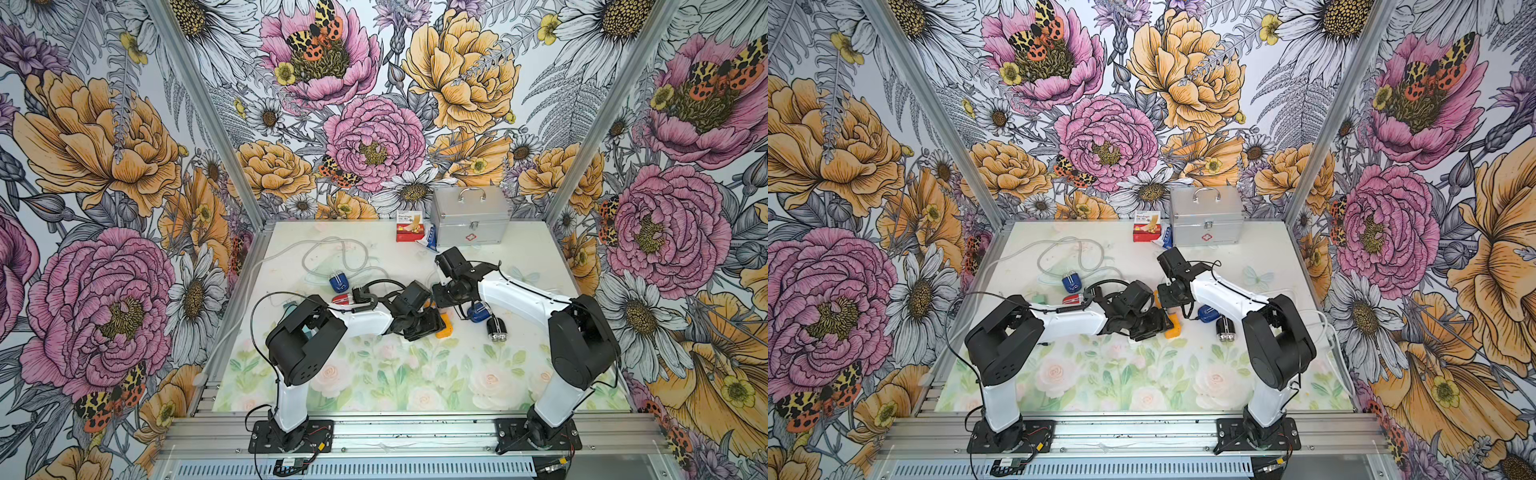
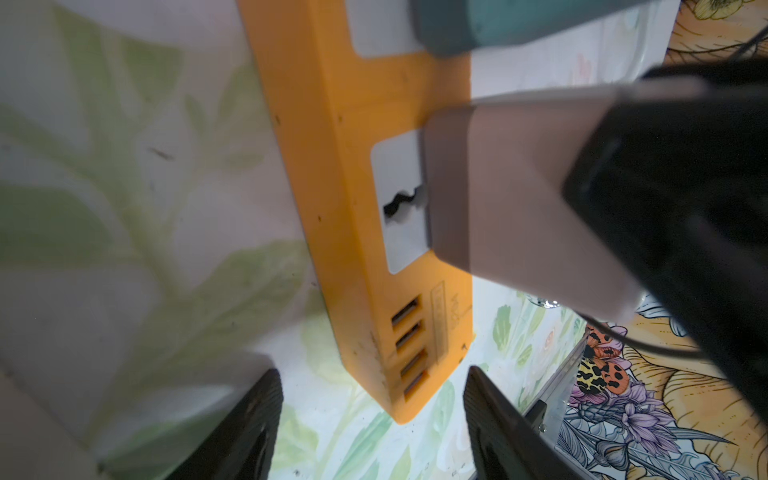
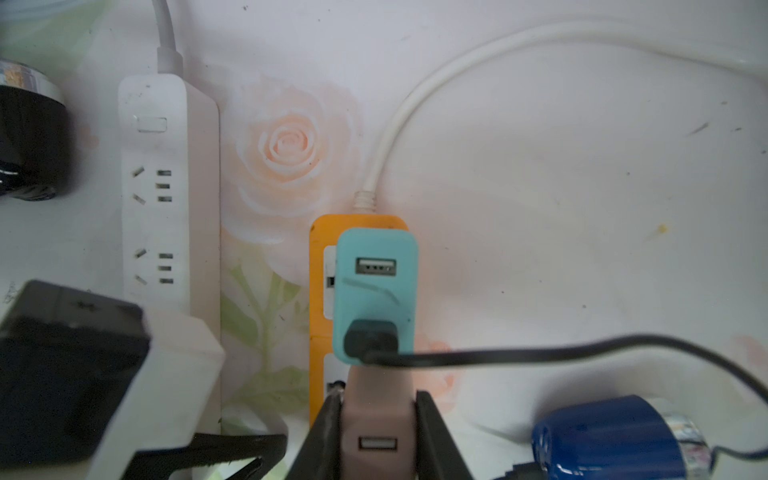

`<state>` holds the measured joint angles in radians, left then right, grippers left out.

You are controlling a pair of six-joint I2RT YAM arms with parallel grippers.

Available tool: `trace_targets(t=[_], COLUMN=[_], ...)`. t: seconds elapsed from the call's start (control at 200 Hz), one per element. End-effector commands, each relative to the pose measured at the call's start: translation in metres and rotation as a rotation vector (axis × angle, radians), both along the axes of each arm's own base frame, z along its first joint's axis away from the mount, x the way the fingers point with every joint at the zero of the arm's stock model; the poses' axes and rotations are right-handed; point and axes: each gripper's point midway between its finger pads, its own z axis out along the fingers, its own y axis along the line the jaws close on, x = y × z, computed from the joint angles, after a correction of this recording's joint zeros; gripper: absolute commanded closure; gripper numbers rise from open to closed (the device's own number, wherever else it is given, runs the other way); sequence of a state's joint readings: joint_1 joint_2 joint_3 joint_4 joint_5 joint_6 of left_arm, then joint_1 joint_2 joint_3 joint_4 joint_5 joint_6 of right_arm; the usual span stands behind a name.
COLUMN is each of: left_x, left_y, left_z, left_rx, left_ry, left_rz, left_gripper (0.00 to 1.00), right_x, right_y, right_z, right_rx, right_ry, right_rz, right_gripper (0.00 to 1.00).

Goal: Unplug the electric shaver
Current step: Remove the plug from the socket.

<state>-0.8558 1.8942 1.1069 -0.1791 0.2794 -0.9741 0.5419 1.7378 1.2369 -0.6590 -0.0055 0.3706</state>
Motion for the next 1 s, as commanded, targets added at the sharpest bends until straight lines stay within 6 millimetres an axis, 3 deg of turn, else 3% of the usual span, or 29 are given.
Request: trace_targets(t=[0.0,0.671,0.996], left_x=[-0.011,-0.043,-0.051], left_y=[0.008,0.021,0.030], left_z=[-0.025,-0.082,-0.093], left_rx=[0.063,0.144,0.157], left_ry=[0.072,0.246,0.267], left_rz=[0.012,-0.005,0.002], left_gripper=[0.29,0.34,0.43], right_x=[0.002,-0.001,0.000], right_y=[0.004,-0.006,-0.009], right_z=[0.000,0.037,0.024], right_rx=[0.039,-0.054,-0.112], right_ry=[0.006,-0.033,-0.028], right_rz=[-0.033,-0.038,-0.042], right_gripper=[0.88,0.92,0.93])
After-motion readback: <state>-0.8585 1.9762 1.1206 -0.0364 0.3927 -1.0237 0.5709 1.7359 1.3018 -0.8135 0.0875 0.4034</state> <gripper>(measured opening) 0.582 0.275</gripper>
